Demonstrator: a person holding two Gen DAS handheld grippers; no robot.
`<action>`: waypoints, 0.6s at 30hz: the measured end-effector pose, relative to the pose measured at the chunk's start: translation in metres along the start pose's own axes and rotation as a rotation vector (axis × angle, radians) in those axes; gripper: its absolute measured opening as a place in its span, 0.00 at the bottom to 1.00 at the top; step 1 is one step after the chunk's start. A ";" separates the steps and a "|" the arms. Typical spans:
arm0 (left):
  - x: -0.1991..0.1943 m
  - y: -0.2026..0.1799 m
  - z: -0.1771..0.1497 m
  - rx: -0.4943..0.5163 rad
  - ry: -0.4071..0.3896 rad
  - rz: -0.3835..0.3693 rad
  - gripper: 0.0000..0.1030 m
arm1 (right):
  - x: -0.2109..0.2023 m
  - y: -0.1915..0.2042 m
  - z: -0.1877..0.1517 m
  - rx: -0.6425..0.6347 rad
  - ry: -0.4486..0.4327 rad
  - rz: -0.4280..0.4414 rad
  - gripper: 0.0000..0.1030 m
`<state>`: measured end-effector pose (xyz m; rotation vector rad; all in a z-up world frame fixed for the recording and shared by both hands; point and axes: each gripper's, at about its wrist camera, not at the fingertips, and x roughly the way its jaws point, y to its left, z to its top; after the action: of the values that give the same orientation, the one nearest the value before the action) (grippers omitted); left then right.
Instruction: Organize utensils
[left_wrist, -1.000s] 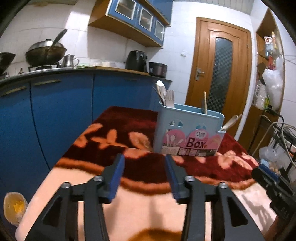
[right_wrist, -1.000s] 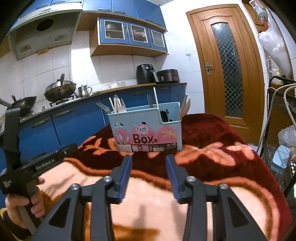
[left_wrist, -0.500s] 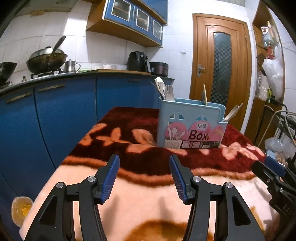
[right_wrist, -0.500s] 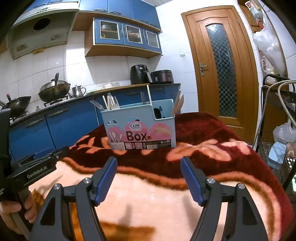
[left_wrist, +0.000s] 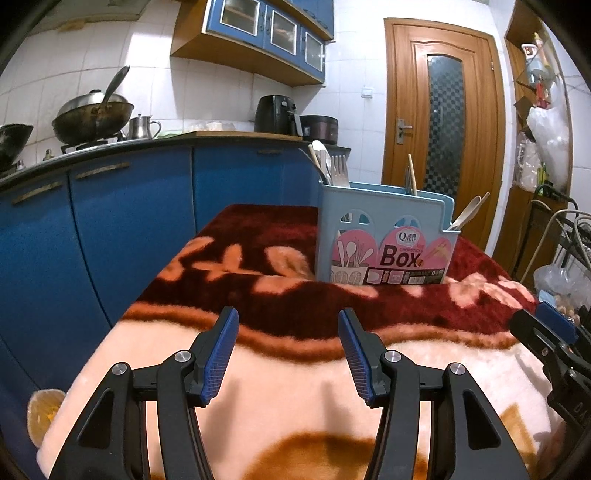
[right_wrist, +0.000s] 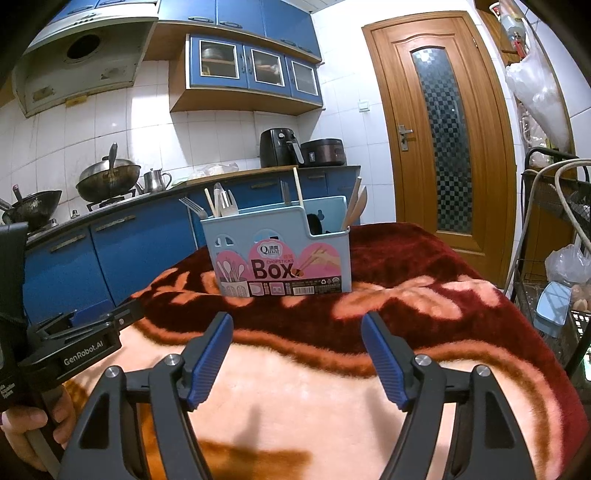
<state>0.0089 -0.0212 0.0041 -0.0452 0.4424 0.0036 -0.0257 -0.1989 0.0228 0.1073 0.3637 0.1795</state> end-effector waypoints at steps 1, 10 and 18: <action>0.000 0.000 0.000 0.002 0.000 0.000 0.56 | 0.000 0.000 0.000 -0.001 0.000 -0.001 0.72; 0.000 -0.002 -0.001 0.010 -0.007 0.001 0.56 | 0.000 0.000 0.000 0.005 0.001 -0.001 0.73; -0.001 -0.002 -0.001 0.003 -0.008 0.001 0.56 | 0.000 0.001 -0.002 0.008 0.001 -0.001 0.73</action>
<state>0.0078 -0.0232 0.0036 -0.0420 0.4340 0.0045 -0.0268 -0.1980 0.0215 0.1146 0.3654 0.1771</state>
